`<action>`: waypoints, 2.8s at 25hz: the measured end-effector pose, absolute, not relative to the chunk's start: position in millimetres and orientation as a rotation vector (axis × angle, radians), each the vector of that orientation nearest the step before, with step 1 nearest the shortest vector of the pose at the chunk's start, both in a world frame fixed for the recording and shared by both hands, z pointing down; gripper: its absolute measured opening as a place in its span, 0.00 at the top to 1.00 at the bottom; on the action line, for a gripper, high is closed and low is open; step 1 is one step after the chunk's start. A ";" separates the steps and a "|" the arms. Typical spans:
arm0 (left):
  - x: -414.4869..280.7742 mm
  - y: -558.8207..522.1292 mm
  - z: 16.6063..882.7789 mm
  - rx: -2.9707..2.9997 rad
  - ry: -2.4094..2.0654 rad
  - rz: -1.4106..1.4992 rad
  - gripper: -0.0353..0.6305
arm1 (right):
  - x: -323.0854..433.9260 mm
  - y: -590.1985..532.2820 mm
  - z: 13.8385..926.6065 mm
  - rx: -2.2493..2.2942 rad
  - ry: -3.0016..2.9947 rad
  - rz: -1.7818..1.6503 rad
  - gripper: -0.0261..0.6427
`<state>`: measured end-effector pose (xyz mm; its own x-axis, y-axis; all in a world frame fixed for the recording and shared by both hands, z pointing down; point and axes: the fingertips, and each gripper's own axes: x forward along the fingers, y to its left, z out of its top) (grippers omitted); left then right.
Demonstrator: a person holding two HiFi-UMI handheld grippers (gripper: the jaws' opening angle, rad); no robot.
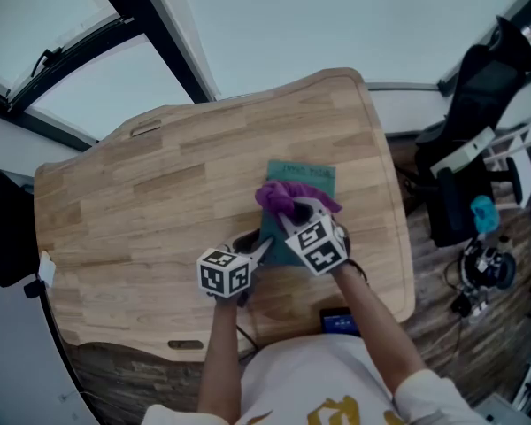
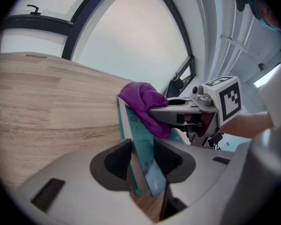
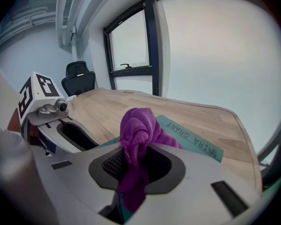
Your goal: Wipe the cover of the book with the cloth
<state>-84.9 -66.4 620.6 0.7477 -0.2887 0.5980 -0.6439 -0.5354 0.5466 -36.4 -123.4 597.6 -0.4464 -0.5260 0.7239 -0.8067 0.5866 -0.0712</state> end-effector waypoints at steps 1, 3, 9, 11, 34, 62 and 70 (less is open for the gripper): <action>-84.8 -66.6 620.8 2.148 -0.700 0.570 0.72 | -36.4 -122.1 597.9 1.054 -2.149 0.546 0.85; -84.8 -67.4 621.6 2.150 -0.703 0.572 0.72 | -35.9 -119.5 598.5 1.055 -2.148 0.553 0.85; -84.9 -67.5 623.3 2.140 -0.697 0.574 0.72 | -35.2 -104.1 599.5 1.064 -2.136 0.579 0.85; -84.8 -68.5 623.6 2.140 -0.700 0.573 0.72 | -35.2 -99.5 599.5 1.069 -2.132 0.585 0.85; -84.7 -62.8 628.1 2.044 -0.840 0.501 0.72 | -38.0 -44.9 602.1 1.017 -2.133 0.591 0.85; -36.7 -40.2 622.0 1.900 -0.953 0.338 0.73 | -4.9 -59.2 602.6 0.799 -2.233 0.483 0.85; -36.8 -38.2 621.6 1.909 -0.985 0.351 0.73 | 6.2 -34.1 602.5 0.760 -2.200 0.605 0.85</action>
<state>-36.8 -38.2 621.6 0.6377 -0.4907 0.5938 -0.7555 -0.2480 0.6064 6.2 -34.1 602.5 -0.5668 -0.3344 0.7530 -0.6725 0.7157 -0.1884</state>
